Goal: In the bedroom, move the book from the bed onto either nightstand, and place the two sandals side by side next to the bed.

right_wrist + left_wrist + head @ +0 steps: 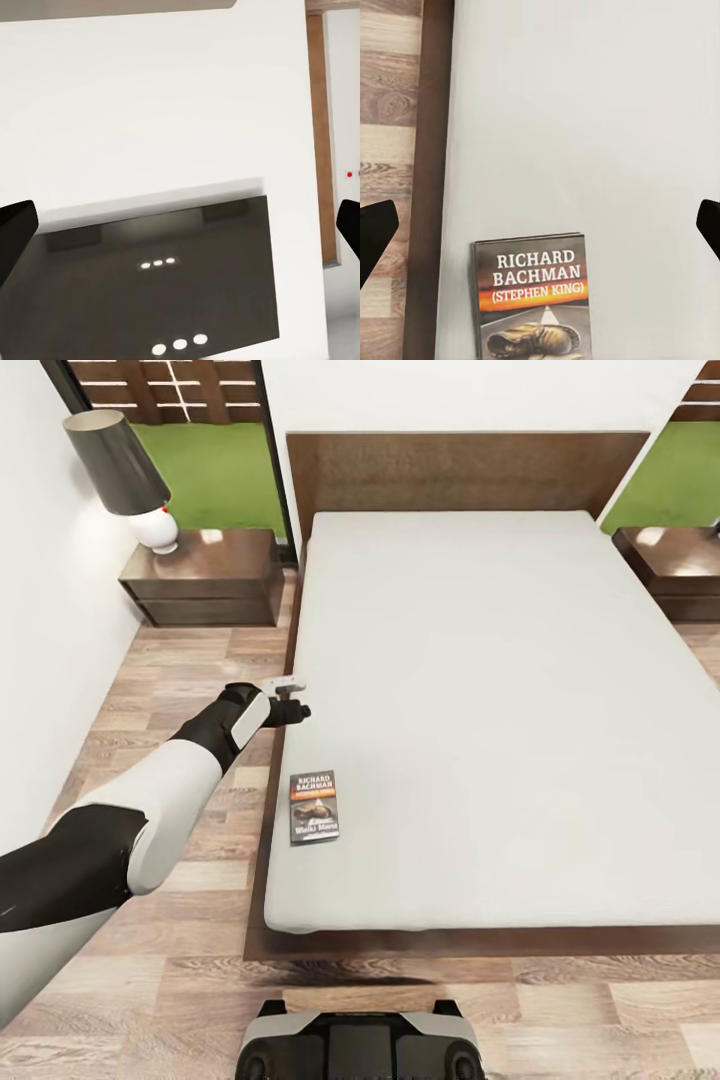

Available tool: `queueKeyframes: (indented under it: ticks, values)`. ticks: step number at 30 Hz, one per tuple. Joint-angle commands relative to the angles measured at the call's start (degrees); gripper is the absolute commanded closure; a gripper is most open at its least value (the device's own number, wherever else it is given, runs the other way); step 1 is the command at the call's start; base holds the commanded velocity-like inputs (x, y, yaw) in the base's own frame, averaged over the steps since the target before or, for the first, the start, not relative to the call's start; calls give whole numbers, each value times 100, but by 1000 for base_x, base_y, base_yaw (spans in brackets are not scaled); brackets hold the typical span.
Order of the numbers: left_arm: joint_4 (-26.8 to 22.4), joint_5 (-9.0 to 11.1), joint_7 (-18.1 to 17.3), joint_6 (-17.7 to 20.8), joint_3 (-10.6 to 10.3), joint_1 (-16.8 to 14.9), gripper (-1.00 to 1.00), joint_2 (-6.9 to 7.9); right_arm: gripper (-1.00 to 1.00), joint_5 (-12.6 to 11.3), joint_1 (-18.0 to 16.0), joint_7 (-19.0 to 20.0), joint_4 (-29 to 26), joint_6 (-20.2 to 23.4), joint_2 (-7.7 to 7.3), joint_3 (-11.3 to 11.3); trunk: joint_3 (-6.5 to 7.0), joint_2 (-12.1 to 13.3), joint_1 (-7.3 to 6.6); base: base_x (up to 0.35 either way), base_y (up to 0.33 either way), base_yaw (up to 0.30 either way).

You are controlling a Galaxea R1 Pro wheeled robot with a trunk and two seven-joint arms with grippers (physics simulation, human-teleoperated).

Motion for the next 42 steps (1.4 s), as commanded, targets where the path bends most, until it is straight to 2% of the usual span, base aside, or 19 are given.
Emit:
queueKeyframes:
  ticks: [1, 12, 42]
  values:
    - [-4, 61, 50, 21, -41, -7, -100, 2, -100, -23, 2, -18, -8, 16, 1, -6, -16, -9, 3, 0, 0, 0]
    - [13, 72, 220, 113, -41, -88, -100, -2, -100, -18, 2, -18, -8, 20, 6, -6, -120, -9, 3, 0, 0, 0]
    - [15, 76, 301, 298, -41, -275, -100, -18, -100, -15, 74, -18, -8, 20, 2, -8, -403, -9, 3, 0, 0, 0]
